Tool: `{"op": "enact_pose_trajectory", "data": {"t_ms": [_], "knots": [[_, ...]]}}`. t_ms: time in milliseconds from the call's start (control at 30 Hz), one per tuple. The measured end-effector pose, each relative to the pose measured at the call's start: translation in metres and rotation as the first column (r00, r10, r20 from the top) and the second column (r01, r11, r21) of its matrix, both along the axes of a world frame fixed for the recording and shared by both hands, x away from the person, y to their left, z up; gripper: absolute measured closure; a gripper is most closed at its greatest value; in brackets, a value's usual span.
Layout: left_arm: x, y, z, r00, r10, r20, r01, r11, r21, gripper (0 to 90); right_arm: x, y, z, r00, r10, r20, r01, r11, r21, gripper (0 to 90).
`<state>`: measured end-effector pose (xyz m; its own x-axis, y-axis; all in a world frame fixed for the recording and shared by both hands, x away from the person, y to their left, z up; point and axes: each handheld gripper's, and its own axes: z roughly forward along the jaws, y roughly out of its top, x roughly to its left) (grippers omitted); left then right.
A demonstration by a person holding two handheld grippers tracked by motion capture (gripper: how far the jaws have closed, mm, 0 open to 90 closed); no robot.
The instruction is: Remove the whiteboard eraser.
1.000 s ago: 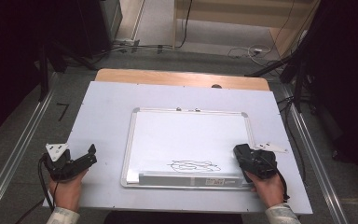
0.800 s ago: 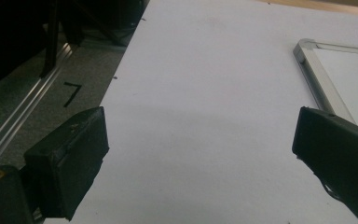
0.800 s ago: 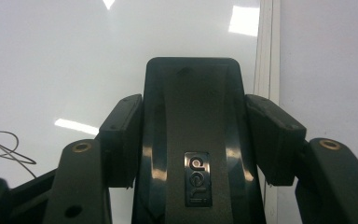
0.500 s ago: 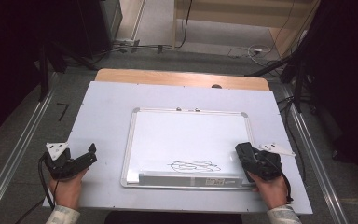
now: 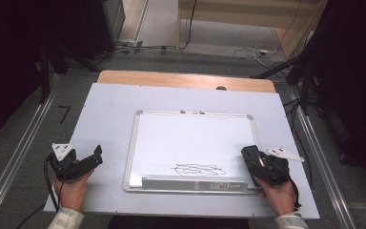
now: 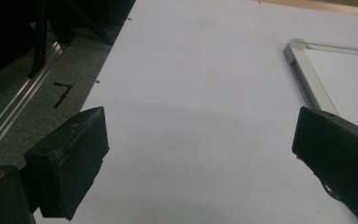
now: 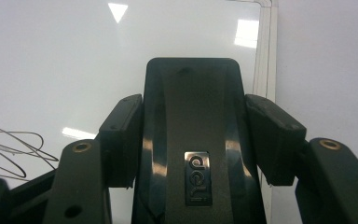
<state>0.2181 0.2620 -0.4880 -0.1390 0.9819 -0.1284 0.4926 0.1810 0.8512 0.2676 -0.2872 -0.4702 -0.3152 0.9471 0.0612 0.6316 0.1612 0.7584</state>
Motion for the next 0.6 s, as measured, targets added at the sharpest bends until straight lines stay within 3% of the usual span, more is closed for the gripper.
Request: {"op": "enact_pose_trajectory", "data": {"t_ms": [600], "knots": [[-0.0008, 0.0012, 0.0002, 1.0000, 0.009, -0.001, -0.009, 1.0000, -0.005, 3.9, 0.0016, 0.0036, -0.0001, 0.9999, 0.011, -0.004, -0.011, 1.000, -0.002, 38.9]]}}
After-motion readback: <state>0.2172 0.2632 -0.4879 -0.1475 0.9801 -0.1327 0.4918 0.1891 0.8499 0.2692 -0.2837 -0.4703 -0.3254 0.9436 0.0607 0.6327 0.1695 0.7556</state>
